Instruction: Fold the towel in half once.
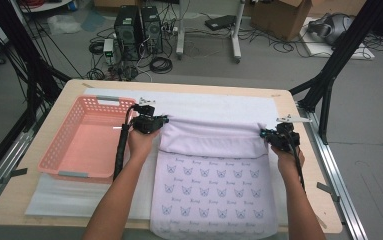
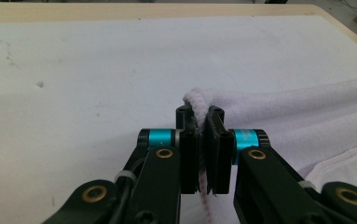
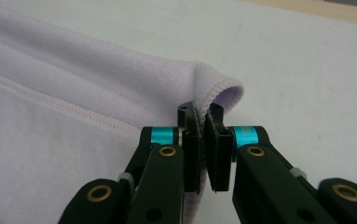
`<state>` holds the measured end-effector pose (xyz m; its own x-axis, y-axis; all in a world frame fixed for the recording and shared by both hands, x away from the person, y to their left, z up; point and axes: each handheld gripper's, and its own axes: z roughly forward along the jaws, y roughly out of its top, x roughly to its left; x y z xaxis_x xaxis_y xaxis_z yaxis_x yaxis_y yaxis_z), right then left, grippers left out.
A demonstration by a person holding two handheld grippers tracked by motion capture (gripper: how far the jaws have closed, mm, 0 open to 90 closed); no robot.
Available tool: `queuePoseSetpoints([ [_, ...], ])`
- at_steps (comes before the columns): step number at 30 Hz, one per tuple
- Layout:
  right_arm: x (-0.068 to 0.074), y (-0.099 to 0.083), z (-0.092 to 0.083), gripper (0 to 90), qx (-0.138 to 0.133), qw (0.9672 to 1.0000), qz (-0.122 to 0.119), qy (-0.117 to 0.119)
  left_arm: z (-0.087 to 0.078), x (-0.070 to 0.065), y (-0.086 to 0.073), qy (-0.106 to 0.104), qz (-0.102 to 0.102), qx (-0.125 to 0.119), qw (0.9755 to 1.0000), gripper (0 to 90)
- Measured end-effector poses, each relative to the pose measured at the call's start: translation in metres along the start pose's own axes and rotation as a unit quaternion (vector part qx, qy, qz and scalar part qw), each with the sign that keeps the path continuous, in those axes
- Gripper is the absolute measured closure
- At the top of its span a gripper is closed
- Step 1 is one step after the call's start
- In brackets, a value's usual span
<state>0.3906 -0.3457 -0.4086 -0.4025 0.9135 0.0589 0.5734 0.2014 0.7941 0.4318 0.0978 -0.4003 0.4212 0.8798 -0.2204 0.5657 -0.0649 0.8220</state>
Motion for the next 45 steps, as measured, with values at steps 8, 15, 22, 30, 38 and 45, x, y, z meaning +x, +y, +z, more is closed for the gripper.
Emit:
queuePoseSetpoints([
  [8,-0.005,0.015,0.016,86.5,-0.006,0.9998,0.016,-0.007,0.009,0.008,0.009,0.006,-0.01,-0.004,0.9999,85.0],
  [15,-0.006,0.012,0.024,75.0,0.01,0.9995,0.03,-0.01,0.011,0.008,0.004,-0.015,-0.024,0.007,0.9996,59.0],
  [22,-0.006,0.013,0.015,68.1,0.001,0.9991,0.042,-0.003,0.003,-0.004,-0.005,-0.035,-0.006,0.021,0.9991,57.7],
  [30,-0.002,0.007,0.012,63.0,0.034,0.9984,0.039,0.021,0.007,-0.013,-0.023,-0.027,0.008,0.047,0.9985,56.2],
  [38,0.004,0.003,0.022,76.4,0.072,0.9968,0.024,0.024,0.01,-0.016,-0.041,-0.002,0.038,0.083,0.9959,83.6],
  [45,0.01,0.003,0.012,85.6,0.072,0.997,0.011,0.026,-0.004,-0.018,-0.048,-0.018,0.034,0.055,0.9978,87.3],
])
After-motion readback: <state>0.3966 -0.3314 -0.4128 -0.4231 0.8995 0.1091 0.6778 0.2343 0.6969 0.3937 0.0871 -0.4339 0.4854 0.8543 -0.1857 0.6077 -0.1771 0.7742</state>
